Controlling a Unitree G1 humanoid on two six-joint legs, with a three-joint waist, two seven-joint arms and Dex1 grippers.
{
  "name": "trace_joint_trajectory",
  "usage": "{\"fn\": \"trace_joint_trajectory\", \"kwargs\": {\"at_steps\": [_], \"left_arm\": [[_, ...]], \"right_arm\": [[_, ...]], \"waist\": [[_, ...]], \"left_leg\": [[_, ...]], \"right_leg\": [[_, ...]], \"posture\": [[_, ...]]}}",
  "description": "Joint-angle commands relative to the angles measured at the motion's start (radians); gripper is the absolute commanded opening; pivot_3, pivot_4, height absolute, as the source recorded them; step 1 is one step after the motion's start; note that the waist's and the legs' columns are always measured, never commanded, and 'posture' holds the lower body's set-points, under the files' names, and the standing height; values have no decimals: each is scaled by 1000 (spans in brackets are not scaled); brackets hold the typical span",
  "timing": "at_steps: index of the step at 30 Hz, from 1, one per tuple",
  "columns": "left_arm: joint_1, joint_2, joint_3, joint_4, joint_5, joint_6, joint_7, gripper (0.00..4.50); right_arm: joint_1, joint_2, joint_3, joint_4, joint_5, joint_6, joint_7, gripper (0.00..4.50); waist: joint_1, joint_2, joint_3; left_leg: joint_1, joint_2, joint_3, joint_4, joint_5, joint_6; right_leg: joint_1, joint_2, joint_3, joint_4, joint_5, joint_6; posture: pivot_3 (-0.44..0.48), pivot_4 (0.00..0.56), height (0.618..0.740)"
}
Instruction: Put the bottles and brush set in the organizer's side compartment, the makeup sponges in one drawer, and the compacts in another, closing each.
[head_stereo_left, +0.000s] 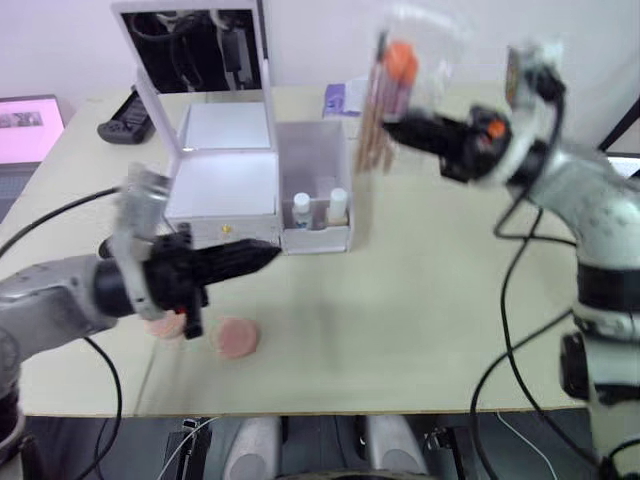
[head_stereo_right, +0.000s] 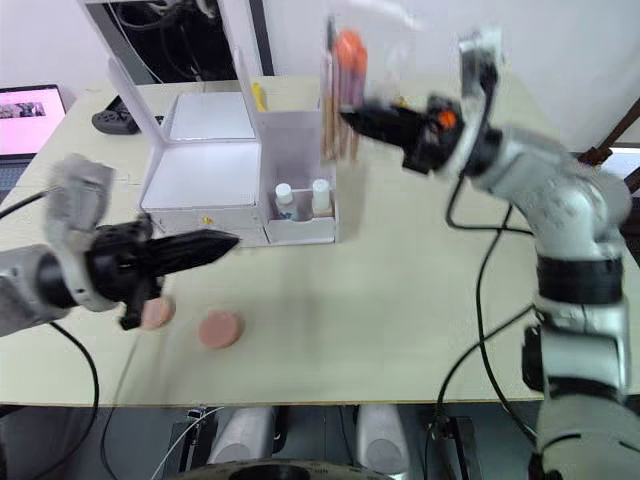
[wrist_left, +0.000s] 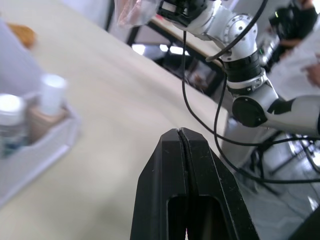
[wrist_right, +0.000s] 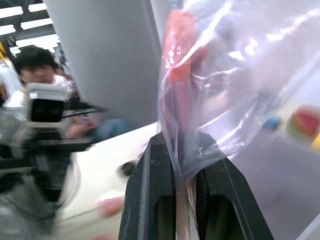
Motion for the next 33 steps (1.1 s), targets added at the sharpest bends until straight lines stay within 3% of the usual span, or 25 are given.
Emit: {"fn": "trace_joint_trajectory", "kwargs": {"at_steps": [1,4,7,14,21,33], "left_arm": [[92,0,84,25,107,-56,-64,0],[159,-40,149,37,181,-130,-109,0],[232,-52,154,35,345,-211,-184,0],[307,-107,155,0,442,-296,-195,0],[321,-121,151,-20,450,-316,-191,0],[274,-109,110,6,471,-319,-183,0]], "right_arm": [[-110,93,100,241,-241,-244,139,25],[-228,191,114,479,-341,-370,217,25],[-315,261,113,669,-419,-477,282,25],[-438,378,71,1028,-550,-607,267,25],[-427,439,14,1142,-623,-641,206,25],[-416,516,-51,1181,-695,-648,182,25]], "waist": [[-3,0,0],[-4,1,0],[-3,1,1],[-15,1,1],[-30,1,1],[-49,1,1]], "left_leg": [[0,0,0,-1,0,0],[-2,0,0,-1,0,0],[-7,0,0,-2,1,-2],[-13,0,0,-2,3,-4],[-13,0,0,-1,4,-6],[-11,0,0,-1,4,-7]], "right_leg": [[0,0,0,0,0,1],[-3,0,0,0,2,4],[-8,0,0,1,2,4],[-15,0,0,2,4,5],[-16,0,1,4,6,5],[-16,1,1,7,6,5]], "posture": [[0,150,740],[0,150,740],[0,150,740],[0,150,740],[0,150,740],[0,150,740]]}}
